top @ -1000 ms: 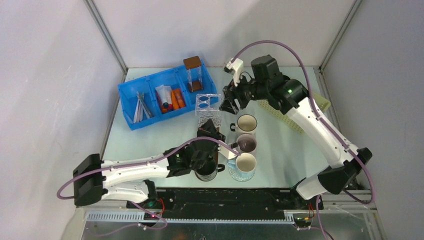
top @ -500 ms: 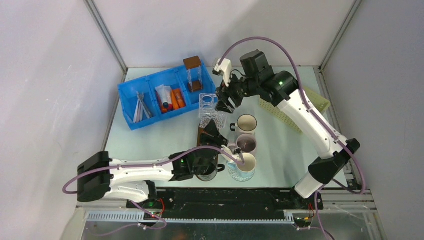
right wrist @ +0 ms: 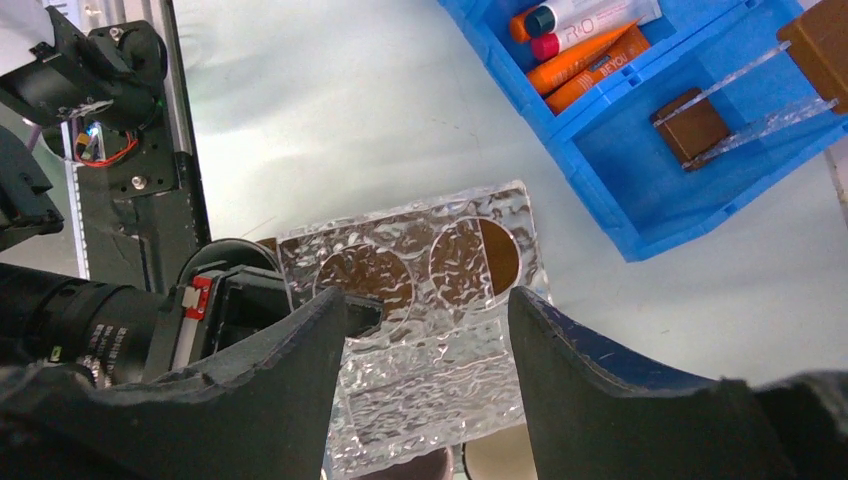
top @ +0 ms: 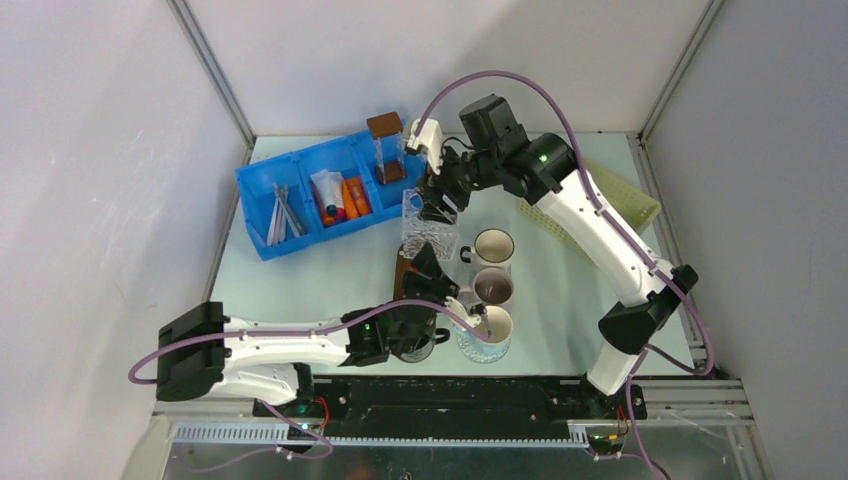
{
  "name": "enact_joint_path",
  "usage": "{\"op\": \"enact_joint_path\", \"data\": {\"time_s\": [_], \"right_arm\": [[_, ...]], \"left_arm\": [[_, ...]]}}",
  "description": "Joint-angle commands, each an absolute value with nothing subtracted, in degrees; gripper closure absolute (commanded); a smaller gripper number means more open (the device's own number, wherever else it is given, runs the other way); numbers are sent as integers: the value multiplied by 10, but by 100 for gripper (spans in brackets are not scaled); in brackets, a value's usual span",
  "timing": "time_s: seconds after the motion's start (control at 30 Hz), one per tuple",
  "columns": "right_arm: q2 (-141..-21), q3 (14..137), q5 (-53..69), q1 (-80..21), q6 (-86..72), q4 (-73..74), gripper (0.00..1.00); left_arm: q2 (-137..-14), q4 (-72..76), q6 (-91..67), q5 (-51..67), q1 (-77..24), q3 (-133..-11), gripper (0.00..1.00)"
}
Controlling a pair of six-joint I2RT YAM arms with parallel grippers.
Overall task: Prepare toiletry sets of a toothbrush and toothpaste on the tray
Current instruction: Adjust the toothpaste holder.
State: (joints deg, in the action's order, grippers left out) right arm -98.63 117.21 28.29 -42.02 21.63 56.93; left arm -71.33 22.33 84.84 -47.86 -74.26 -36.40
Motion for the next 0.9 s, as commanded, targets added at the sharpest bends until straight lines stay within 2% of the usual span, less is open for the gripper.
{"op": "enact_joint_path", "data": {"time_s": [0.0,0.33,0.53,0.7,0.87], "right_arm": [[-1014,1221,285,-423,245,598,37],[-1049,1240,281,-430,279,629,40],[-1064,1254,296,-439,310,654,49],[-1068,1259,311,-442,338,681,53],[-1063,1258,324,-443,351,684,66]], "left_arm": [[-713,269,867,-491,-751,-366,100],[-713,272,874,-493,-755,-364,100],[-713,270,874,-494,-756,-363,100],[-712,270,873,-493,-756,-361,100],[-713,264,867,-493,-756,-361,100]]}}
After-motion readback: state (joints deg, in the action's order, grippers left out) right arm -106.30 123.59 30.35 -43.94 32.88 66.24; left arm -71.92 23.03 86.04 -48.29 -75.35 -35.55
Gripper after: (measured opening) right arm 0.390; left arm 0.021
